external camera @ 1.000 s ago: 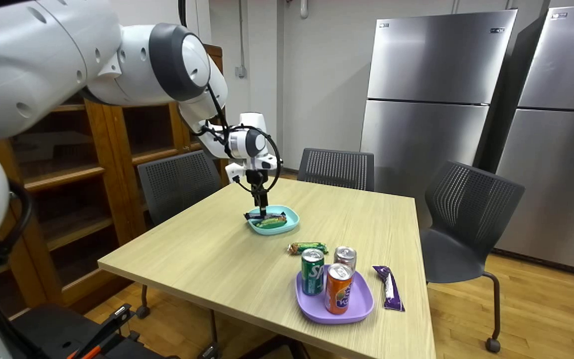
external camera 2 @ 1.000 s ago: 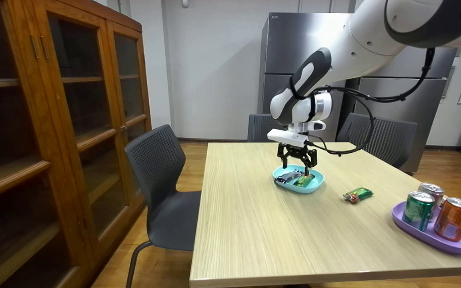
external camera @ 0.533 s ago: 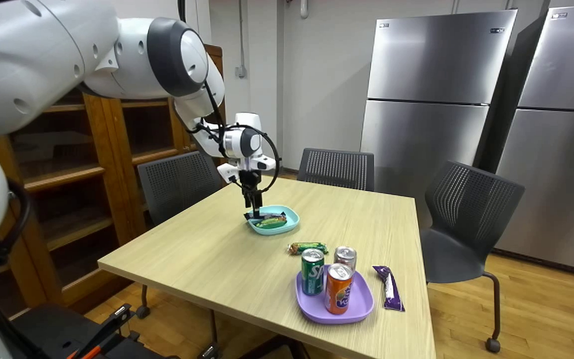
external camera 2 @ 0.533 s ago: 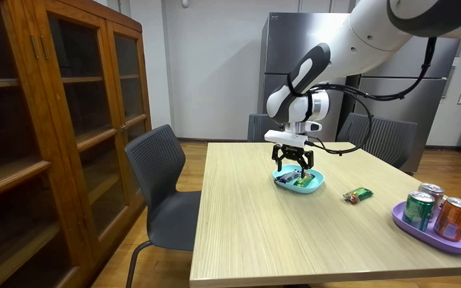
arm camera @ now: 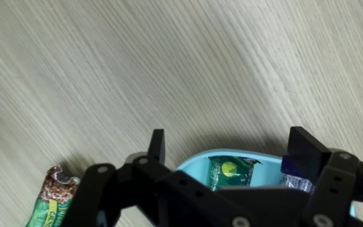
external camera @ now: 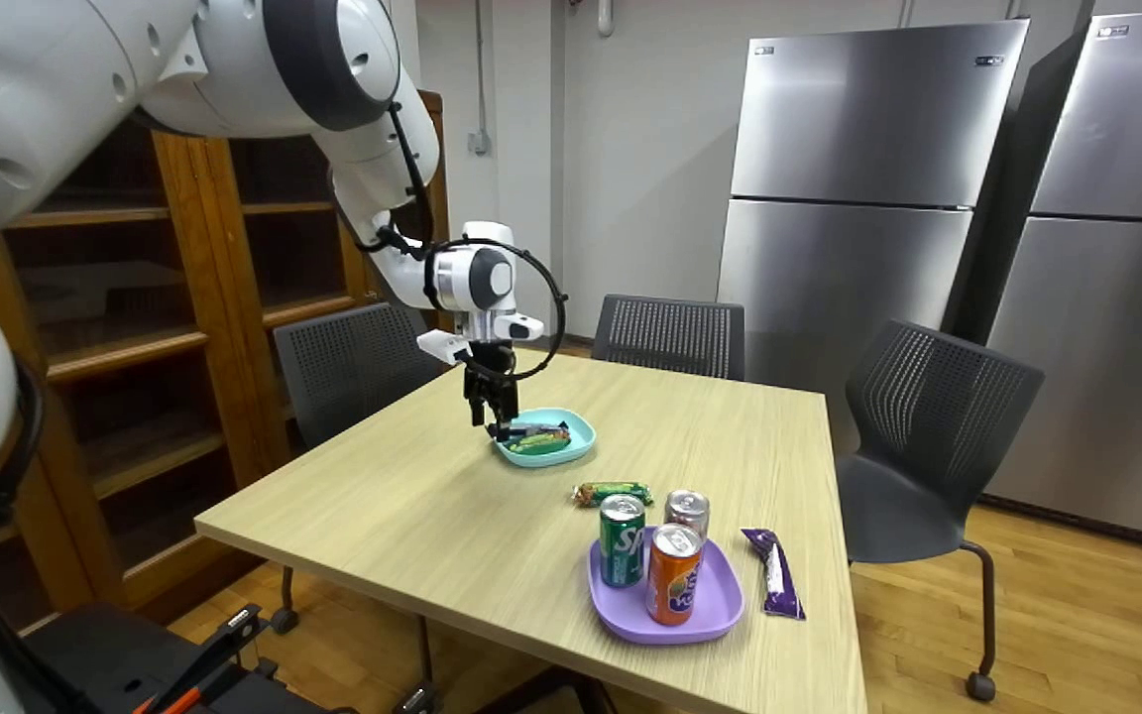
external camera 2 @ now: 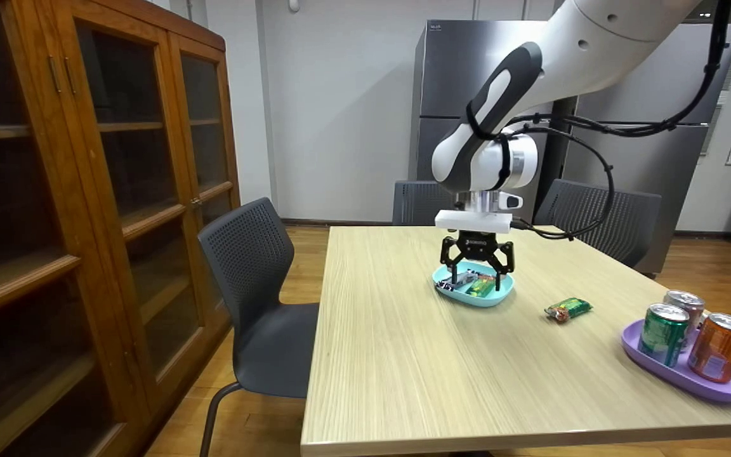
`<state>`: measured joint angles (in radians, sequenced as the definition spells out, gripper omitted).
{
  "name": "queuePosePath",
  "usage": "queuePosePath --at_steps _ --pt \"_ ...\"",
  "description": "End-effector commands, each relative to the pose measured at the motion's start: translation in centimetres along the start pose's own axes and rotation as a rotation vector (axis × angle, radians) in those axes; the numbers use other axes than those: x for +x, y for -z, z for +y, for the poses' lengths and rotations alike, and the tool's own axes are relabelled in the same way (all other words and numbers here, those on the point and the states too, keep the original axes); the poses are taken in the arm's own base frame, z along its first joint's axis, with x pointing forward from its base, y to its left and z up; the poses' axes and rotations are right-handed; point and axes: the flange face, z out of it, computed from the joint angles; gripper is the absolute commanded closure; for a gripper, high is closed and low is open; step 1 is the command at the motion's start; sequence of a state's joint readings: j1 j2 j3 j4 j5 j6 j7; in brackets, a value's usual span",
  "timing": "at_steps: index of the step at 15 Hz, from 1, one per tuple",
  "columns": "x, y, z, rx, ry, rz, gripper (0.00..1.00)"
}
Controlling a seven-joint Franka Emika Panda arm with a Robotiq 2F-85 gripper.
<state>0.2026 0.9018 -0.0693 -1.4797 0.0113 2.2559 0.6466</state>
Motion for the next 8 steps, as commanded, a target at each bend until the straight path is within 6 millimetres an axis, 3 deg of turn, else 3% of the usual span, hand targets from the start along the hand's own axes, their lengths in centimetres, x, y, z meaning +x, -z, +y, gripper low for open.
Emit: queuePosePath --at_steps 1,8 --pt "-1.7 2.0 3.5 -0.043 0.059 -0.019 0.00" --pt "-0.2 2.2 10.5 -0.056 0.067 -0.019 0.00"
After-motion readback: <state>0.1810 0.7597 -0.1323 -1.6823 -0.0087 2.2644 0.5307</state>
